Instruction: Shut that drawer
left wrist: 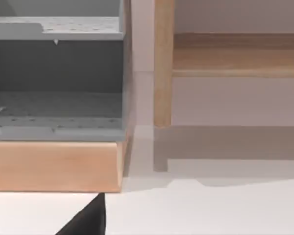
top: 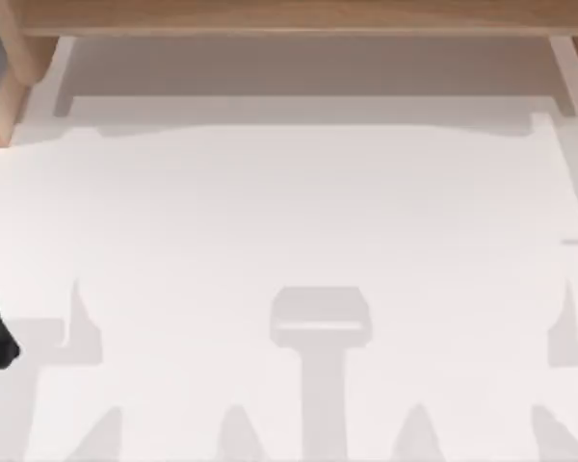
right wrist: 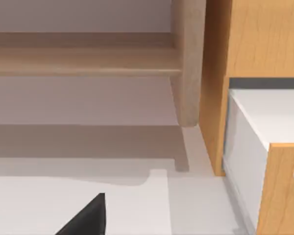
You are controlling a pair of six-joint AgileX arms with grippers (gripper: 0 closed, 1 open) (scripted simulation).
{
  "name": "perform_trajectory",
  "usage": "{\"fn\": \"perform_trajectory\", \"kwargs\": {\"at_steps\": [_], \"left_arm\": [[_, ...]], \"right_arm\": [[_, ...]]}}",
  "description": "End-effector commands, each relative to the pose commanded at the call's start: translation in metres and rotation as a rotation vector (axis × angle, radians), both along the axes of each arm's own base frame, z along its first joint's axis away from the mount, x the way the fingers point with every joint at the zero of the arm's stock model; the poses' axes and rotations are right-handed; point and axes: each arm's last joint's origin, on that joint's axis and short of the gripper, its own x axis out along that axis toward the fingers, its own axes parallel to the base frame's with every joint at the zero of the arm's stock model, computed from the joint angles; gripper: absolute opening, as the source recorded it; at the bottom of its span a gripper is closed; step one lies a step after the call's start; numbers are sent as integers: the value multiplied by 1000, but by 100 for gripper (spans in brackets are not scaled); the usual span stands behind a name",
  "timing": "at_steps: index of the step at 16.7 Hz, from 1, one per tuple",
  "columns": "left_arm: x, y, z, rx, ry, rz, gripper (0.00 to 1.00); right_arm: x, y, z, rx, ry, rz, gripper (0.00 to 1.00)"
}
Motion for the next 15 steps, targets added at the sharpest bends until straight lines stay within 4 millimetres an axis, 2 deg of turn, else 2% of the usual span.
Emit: {"fn": "perform_trajectory", "kwargs": {"at_steps": [3,8,12,15], "left_arm": [[0,0,0,0,0,0,100],[0,0,0,0,0,0,100],[0,0,0,0,0,0,100],[0,0,0,0,0,0,100]], "right_arm": [[0,0,4,-1,-7,1,100],[10,-9,47,-4,-29,-17,100],[37,-25,88,-2,-18,-35,100],[65,-39,108,1,-1,-28,100]]}}
